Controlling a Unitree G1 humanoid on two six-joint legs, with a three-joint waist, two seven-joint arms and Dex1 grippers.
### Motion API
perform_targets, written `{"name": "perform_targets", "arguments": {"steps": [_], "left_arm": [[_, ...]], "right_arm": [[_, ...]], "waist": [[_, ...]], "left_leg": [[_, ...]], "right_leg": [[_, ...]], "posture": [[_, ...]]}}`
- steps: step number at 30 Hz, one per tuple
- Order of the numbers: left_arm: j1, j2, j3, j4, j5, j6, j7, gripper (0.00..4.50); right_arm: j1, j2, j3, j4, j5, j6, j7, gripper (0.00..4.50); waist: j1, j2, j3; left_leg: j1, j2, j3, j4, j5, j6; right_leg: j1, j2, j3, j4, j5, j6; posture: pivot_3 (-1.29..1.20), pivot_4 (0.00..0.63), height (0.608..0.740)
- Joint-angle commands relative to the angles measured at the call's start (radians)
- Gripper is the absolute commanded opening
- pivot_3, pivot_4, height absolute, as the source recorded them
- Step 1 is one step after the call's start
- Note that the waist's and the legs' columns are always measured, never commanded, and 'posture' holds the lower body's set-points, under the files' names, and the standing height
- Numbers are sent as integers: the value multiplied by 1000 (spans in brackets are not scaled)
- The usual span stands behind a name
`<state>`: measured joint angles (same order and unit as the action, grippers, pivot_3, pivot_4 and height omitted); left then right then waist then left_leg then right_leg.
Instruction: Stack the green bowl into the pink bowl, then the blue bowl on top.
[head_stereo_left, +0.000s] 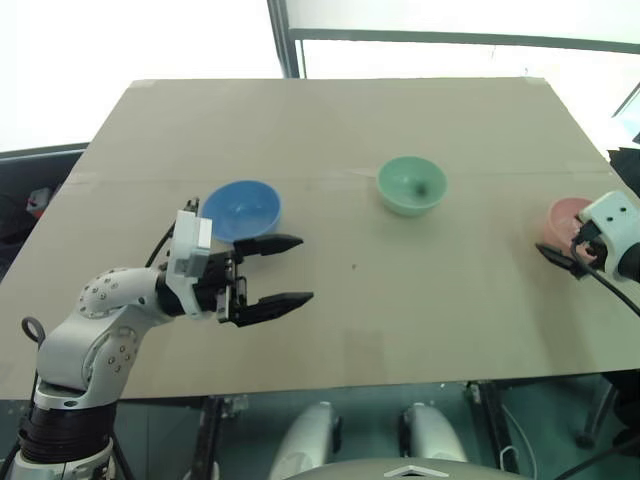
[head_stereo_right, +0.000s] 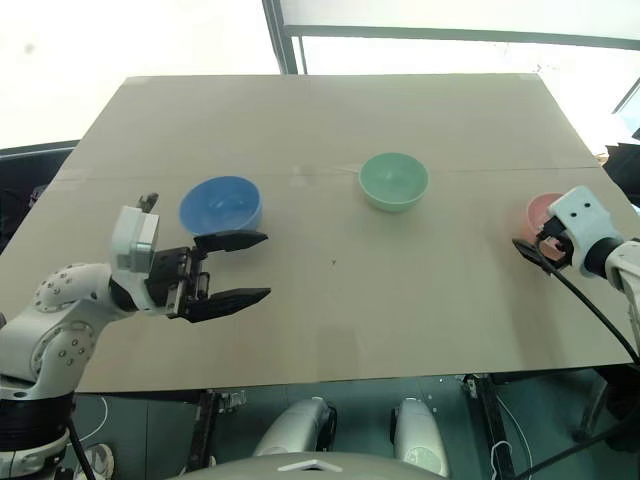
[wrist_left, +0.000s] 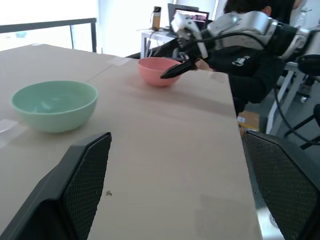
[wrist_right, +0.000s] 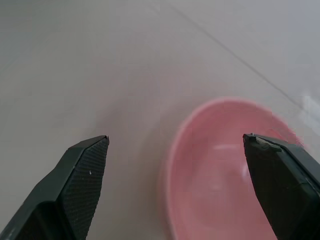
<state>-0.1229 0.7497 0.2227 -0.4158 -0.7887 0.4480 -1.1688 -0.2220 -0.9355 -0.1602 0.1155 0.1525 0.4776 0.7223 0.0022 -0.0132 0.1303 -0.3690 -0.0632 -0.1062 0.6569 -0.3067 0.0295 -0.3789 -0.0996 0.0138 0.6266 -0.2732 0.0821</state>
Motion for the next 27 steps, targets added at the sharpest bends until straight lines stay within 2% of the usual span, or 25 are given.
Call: {"name": "perform_targets", "arguments": {"steps": [1,2,3,8,9,13,17,20,22,25,27], "left_arm": [[-19,7,9,-39,-28,-2,2,4500],[-20,9,12,-37,-30,0,-1,4500],[-18,12,15,-35,-30,-1,-5,4500],[1,9,17,-41,-28,-5,-6,4500],[5,5,17,-43,-30,-5,-2,4500],[13,-10,17,-43,-36,-5,16,4500],[32,-13,28,-9,-23,-17,15,4500],[47,-17,20,32,28,-61,10,4500],[49,-21,-2,46,75,-95,17,4500],[45,-39,-17,38,86,-97,39,4500],[48,-40,-20,37,98,-107,36,4500]], "right_arm": [[-36,-22,1,55,-22,4,11,3241],[-48,-22,8,71,-29,-6,15,2923],[-63,-19,16,86,-36,-14,17,2314],[-102,-11,44,99,-58,-51,26,153],[-105,-9,46,91,-58,-55,30,35],[-104,-8,51,24,-43,-54,60,35],[-52,25,98,-278,86,28,181,35],[-56,125,215,-480,131,160,143,35],[-67,182,304,-539,124,226,122,35],[-103,251,452,-502,24,211,80,35],[-125,265,496,-471,-16,188,79,35]], "waist": [[-6,1,0],[-11,1,0],[-15,1,1],[-18,2,1],[-17,2,1],[-13,2,1],[-15,2,1],[-21,1,1],[-16,1,1],[-11,-1,0],[-12,-4,-3]], "left_leg": [[-1,-1,0,0,0,0],[-1,-1,1,0,0,0],[0,-1,1,0,0,0],[1,1,3,5,0,0],[1,1,3,6,0,0],[1,1,2,7,0,0],[0,2,1,6,0,0],[0,4,1,6,0,0],[1,5,1,6,0,-1],[-1,2,-1,8,0,0],[0,1,-1,10,-1,0]], "right_leg": [[0,0,0,0,0,0],[0,-1,0,0,0,0],[1,-1,0,0,0,0],[3,1,1,1,0,0],[3,2,1,1,0,0],[3,2,1,1,0,0],[2,2,1,1,0,1],[2,2,1,1,0,0],[2,3,1,1,0,0],[2,3,0,1,0,0],[3,2,0,1,2,-1]], "posture": [[0,150,740],[0,150,740],[0,150,740],[0,150,740],[0,150,740],[0,150,740],[0,150,740],[0,150,740],[0,150,740],[0,150,740],[0,150,740]]}}
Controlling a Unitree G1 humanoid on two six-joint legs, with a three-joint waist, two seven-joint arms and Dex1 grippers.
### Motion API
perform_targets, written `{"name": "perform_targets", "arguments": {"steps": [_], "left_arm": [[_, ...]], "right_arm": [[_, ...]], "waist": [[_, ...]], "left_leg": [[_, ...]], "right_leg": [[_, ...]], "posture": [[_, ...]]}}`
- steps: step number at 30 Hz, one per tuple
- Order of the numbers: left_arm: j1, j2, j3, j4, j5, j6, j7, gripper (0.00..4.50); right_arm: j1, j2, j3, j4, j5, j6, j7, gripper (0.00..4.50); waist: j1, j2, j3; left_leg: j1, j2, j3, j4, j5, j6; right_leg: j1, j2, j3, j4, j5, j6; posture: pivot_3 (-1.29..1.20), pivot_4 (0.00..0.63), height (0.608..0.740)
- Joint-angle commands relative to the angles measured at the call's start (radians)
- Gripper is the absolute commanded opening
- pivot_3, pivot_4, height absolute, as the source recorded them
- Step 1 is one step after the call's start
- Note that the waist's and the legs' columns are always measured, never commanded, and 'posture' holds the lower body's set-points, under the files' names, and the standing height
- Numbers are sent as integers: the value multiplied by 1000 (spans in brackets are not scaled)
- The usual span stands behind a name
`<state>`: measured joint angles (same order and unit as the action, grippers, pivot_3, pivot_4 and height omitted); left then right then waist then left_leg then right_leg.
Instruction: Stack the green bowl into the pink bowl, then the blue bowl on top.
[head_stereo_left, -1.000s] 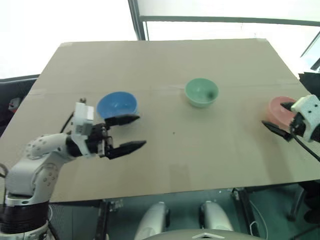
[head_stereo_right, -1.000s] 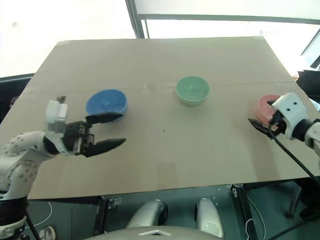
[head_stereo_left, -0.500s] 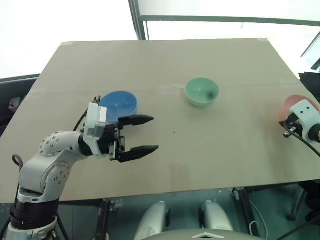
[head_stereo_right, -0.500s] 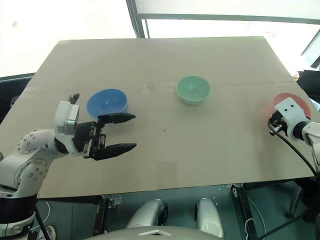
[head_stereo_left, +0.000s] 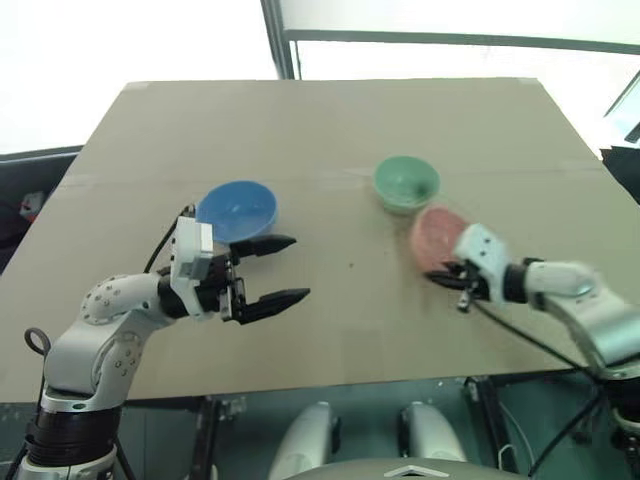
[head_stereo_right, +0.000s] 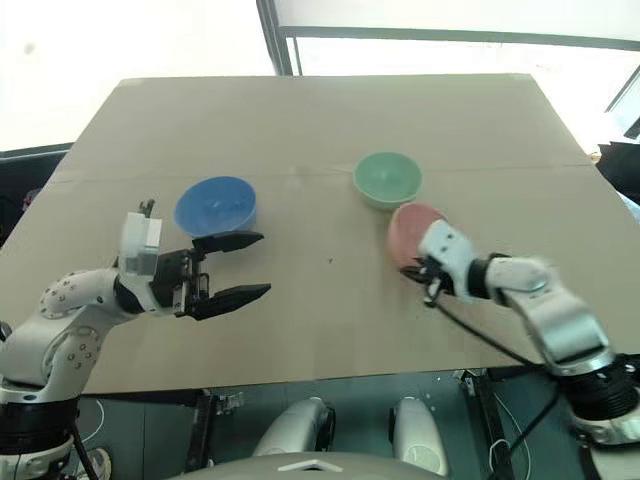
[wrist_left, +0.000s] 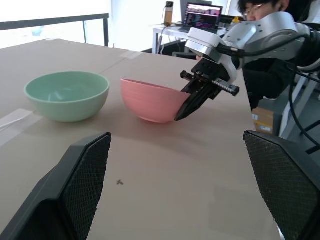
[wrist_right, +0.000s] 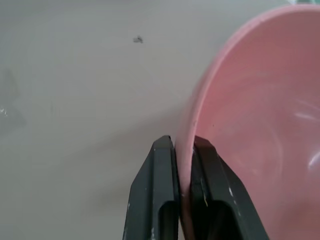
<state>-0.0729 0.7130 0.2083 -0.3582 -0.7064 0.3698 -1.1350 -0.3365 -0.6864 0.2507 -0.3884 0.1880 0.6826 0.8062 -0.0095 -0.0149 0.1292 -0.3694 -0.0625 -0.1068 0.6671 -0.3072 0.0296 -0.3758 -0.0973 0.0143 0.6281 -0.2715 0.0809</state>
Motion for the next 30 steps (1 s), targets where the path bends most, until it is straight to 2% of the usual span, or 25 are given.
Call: {"name": "perform_targets", "arguments": {"steps": [1,3,4,5,9,14,16,18,21,24,27,30], "left_arm": [[0,-2,-3,-19,19,-33,5,4500],[4,-1,2,-21,19,-35,10,4500],[8,-1,5,-25,17,-33,14,4500],[13,-1,8,-30,14,-29,18,4500],[40,-1,8,-45,19,-34,27,4500],[49,-5,9,-55,15,-33,49,4500],[48,-8,6,-57,15,-33,58,4500],[45,-12,2,-58,14,-29,69,4500],[38,-17,-7,-57,22,-32,79,4500],[40,-17,-7,-57,27,-36,84,4500],[53,-14,6,-57,26,-42,83,4500],[82,-18,22,-76,18,-43,100,4500]], "right_arm": [[-27,21,99,50,-67,-23,-2,35],[-50,22,100,70,-78,-23,4,35],[-57,17,93,73,-79,-21,11,762],[-61,3,88,66,-80,-22,20,970],[-70,-42,31,-19,-15,31,74,2661],[-191,-22,-87,-82,128,113,111,2661],[-258,12,-107,-35,135,98,84,2661],[-341,37,-102,103,67,37,26,2661],[-460,20,-48,420,-86,-207,-7,2661],[-544,-29,39,685,-247,-567,13,2661],[-655,-58,104,958,-358,-884,52,2661],[-756,-64,152,1169,-416,-1109,127,2661]], "waist": [[-1,-3,-2],[-4,-5,-3],[-5,-5,-3],[-4,-5,-3],[-1,0,0],[-7,1,1],[-7,1,1],[-5,1,1],[0,0,1],[2,0,1],[-13,1,2],[-36,3,3]], "left_leg": [[0,0,0,1,0,0],[0,0,0,1,0,0],[1,1,0,1,0,0],[2,2,1,1,0,-1],[1,2,0,-1,1,-1],[-2,2,-1,-2,0,-1],[-2,2,-1,-1,0,-1],[-2,2,-1,-1,1,-1],[-1,1,-1,0,1,-1],[-2,-2,-1,-1,1,0],[-2,-3,-1,-3,0,1],[-2,-2,-1,-5,0,1]], "right_leg": [[0,0,0,0,0,0],[0,1,0,1,0,0],[0,1,0,3,0,0],[0,2,1,3,0,0],[-2,2,0,4,0,0],[-3,1,-1,1,0,0],[-3,1,0,1,0,0],[-3,2,-1,1,0,0],[-2,1,-1,2,0,0],[-3,-1,-1,2,0,0],[-5,-2,-2,2,0,0],[-6,-2,-4,0,0,0]], "posture": [[0,150,740],[0,150,740],[0,150,740],[0,150,740],[0,150,740],[0,150,740],[0,150,740],[0,150,740],[0,150,740],[0,150,740],[0,150,740],[0,150,740]]}}
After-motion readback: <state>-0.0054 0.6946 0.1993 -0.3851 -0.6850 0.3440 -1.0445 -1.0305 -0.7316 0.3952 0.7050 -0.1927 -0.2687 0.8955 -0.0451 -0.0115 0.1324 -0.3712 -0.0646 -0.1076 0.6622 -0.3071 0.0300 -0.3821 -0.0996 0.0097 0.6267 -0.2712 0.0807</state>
